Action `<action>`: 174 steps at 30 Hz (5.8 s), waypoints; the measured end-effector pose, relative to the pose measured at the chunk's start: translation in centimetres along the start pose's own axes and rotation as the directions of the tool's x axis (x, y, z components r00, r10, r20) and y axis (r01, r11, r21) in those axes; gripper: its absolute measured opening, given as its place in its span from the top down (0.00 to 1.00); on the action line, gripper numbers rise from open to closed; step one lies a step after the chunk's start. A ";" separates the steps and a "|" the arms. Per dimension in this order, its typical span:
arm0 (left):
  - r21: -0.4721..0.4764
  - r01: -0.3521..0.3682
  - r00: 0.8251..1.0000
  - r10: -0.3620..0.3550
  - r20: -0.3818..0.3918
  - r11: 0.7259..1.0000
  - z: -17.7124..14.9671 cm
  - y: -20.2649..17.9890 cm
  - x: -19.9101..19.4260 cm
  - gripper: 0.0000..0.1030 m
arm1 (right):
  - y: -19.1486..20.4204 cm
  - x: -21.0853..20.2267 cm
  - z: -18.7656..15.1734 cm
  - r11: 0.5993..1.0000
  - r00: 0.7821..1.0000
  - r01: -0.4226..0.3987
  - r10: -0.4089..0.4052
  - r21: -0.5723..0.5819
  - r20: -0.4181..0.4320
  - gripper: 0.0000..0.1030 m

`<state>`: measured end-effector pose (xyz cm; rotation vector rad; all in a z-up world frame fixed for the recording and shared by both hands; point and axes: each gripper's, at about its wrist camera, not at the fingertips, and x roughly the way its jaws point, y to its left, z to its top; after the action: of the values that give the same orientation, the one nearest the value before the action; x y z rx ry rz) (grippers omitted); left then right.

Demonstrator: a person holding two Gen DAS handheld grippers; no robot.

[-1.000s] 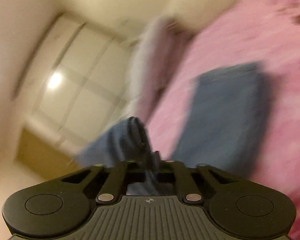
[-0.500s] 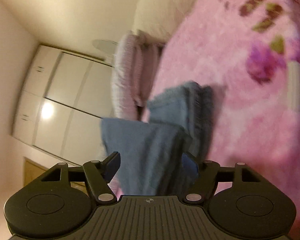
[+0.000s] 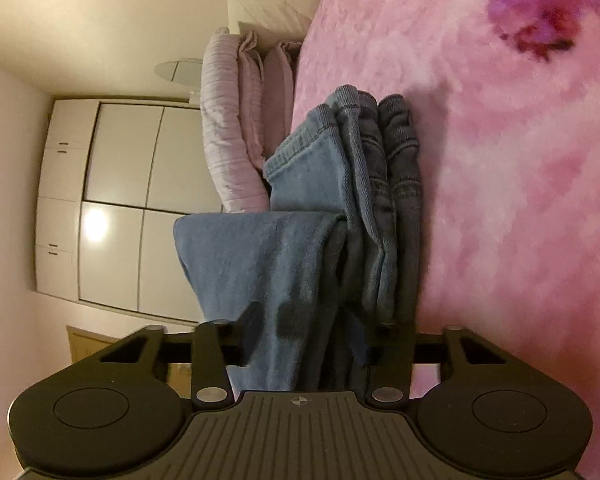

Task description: Fold clothes

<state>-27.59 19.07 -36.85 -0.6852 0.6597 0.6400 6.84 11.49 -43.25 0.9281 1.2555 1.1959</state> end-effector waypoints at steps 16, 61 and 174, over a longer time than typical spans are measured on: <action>0.043 0.017 0.999 -0.019 0.051 0.999 1.2 -0.6 -0.4 0.64 | 0.7 -2.4 0.2 1.000 0.999 0.004 -0.005 0.007 0.035 0.54; -0.453 0.324 0.945 -0.263 0.193 0.830 3.9 5.4 7.1 0.59 | 2.5 -6.4 -0.1 0.976 0.972 0.197 -0.182 -0.092 0.145 0.27; -0.335 -0.202 0.926 0.291 0.241 0.921 -15.4 15.7 -23.4 0.88 | 11.2 -5.2 -20.7 0.593 0.867 0.262 -0.492 -0.762 -0.084 0.81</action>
<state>-58.34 10.11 -34.73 -0.7802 0.3811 1.0731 -14.79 6.29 -33.98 -0.1374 0.9687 1.3378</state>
